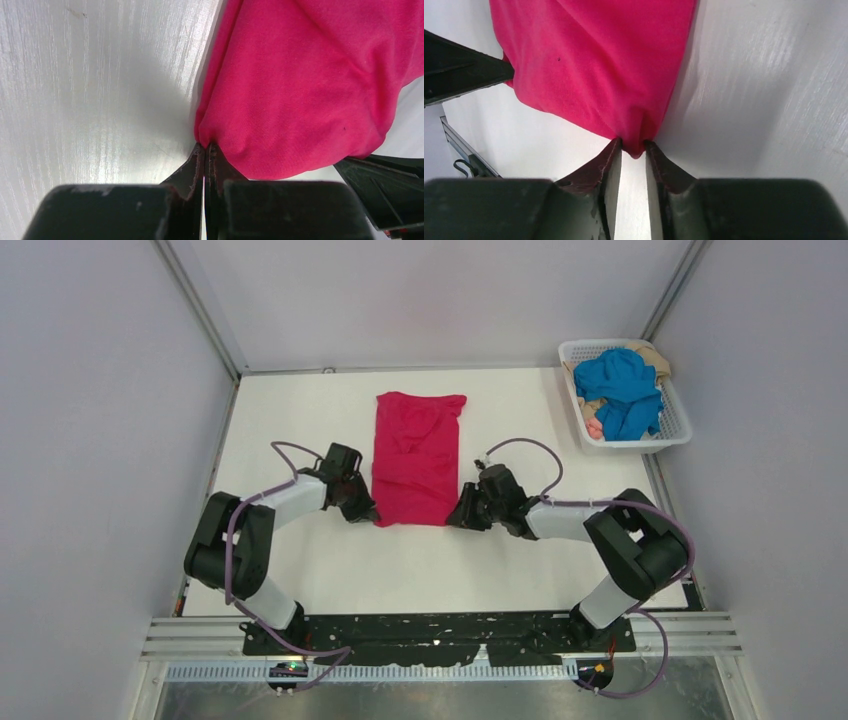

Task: Fold and stack the t-shirts
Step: Grab one side of the 2/3 rectangular tshirt with both arms, then fold the long partially folded tshirt into a neat square

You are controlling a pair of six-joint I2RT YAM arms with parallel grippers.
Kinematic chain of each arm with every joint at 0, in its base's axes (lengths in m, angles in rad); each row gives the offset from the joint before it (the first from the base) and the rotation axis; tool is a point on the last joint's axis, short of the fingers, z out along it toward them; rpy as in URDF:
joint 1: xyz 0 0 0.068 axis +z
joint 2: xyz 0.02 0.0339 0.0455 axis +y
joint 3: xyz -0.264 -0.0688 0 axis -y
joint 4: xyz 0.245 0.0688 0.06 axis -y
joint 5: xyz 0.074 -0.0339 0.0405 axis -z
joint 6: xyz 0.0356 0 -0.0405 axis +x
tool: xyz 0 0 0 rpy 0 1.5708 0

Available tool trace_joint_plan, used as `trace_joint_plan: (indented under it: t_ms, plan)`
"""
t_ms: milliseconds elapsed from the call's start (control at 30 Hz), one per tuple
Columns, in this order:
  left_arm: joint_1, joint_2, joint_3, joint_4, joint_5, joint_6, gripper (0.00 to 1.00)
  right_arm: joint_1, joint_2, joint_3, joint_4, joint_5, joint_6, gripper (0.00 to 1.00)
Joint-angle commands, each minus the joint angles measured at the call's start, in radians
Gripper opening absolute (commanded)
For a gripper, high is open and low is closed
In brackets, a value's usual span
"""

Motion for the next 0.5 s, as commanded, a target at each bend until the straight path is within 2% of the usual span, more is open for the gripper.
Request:
trace_joint_plan:
  t_ms: [0,67,133,300,400,467]
  plan:
    - [-0.008,-0.026,-0.012,0.016,-0.007,0.003,0.00,0.012,0.027,-0.009,0.020,0.008,0.004,0.12]
    - [-0.008,-0.045,-0.020,-0.013,-0.020,0.006,0.00,0.024,0.011,-0.015,-0.003,-0.021,-0.017,0.07]
    - [-0.011,-0.104,-0.065,-0.035,-0.070,0.004,0.00,0.031,-0.038,-0.045,-0.041,-0.052,-0.032,0.06]
    - [-0.037,-0.364,-0.238,-0.098,-0.161,-0.012,0.00,0.046,-0.271,-0.179,-0.135,-0.178,-0.055,0.06]
    - [-0.121,-0.553,-0.283,-0.190,-0.161,-0.033,0.00,0.088,-0.429,-0.181,-0.277,-0.300,-0.094,0.06]
    - [-0.190,-0.687,-0.265,-0.301,-0.237,-0.067,0.00,0.102,-0.529,-0.165,-0.367,-0.353,-0.104,0.06]
